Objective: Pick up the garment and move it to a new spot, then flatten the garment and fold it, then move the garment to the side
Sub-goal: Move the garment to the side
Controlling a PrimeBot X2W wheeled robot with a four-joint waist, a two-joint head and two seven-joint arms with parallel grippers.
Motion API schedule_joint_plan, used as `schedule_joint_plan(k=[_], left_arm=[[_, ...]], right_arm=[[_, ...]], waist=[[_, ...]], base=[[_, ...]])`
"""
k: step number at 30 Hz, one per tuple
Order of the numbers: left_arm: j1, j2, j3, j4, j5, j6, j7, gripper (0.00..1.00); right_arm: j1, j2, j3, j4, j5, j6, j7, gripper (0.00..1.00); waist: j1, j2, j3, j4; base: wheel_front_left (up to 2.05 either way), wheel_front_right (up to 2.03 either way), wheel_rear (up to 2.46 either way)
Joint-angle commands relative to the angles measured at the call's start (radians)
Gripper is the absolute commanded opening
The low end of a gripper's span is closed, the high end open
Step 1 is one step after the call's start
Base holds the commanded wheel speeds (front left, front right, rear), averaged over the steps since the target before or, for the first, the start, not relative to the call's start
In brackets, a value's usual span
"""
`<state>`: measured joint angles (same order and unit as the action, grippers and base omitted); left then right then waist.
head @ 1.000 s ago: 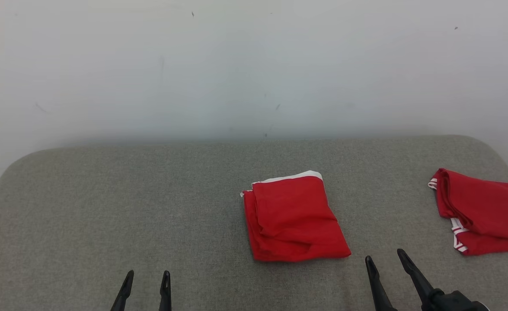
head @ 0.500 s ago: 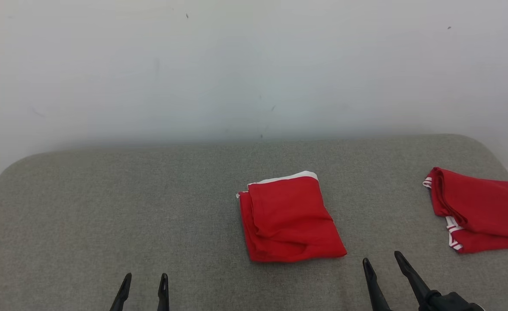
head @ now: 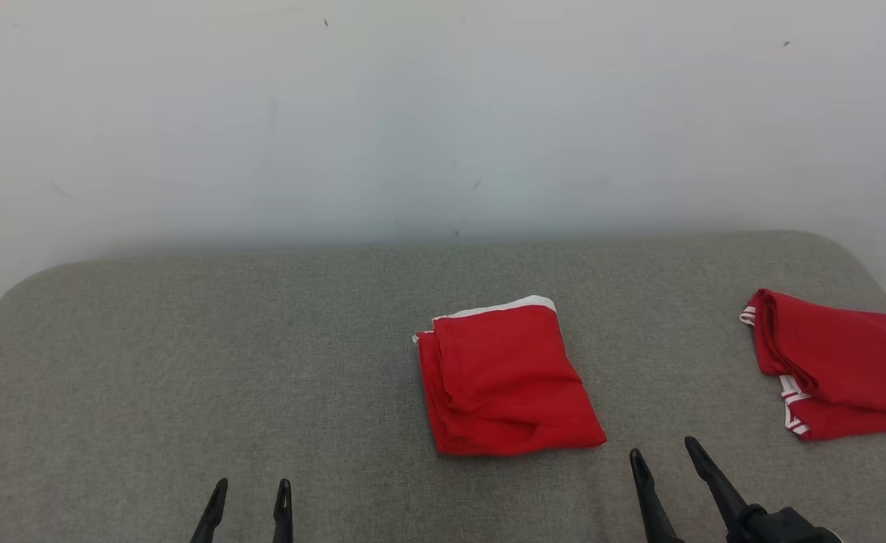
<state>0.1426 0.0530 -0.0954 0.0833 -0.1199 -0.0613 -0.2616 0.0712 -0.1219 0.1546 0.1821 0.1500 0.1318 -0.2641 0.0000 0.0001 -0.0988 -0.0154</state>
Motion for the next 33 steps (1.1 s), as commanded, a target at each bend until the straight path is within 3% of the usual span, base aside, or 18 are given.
schedule_joint_plan(k=[1, 12, 20, 28, 33], left_arm=[[-0.003, -0.003, 0.003, 0.003, 0.006, -0.001, -0.003, 1.00], [-0.006, -0.003, 0.006, -0.003, -0.017, -0.012, -0.003, 1.00], [-0.018, -0.003, -0.004, -0.015, -0.016, -0.023, -0.003, 1.00], [-0.032, -0.003, -0.017, -0.025, 0.005, -0.040, -0.003, 1.00], [-0.064, 0.000, -0.026, -0.036, 0.019, -0.052, -0.003, 1.00]], right_arm=[[-0.008, 0.006, 0.001, 0.001, 0.008, -0.003, 0.000, 1.00], [-0.026, 0.022, 0.011, 0.020, 0.024, -0.003, -0.001, 1.00], [-0.092, -0.025, 0.103, 0.119, 0.107, -0.003, -0.001, 1.00], [-0.275, -0.103, 0.222, 0.302, 0.382, -0.003, 0.025, 1.00], [-0.434, -0.201, 0.331, 0.341, 0.649, -0.003, 0.180, 1.00]], waist=[[0.0000, -0.0001, 0.002, 0.001], [0.0000, -0.0001, 0.016, 0.001], [0.0000, -0.0001, 0.044, 0.022], [0.0000, -0.0001, 0.093, 0.049], [0.0000, -0.0001, 0.161, 0.073]], base=[[0.00, 0.00, 0.00], [0.00, 0.00, 0.00], [0.00, 0.00, 0.00], [0.00, 0.00, 0.00], [0.00, 0.00, 0.00]])
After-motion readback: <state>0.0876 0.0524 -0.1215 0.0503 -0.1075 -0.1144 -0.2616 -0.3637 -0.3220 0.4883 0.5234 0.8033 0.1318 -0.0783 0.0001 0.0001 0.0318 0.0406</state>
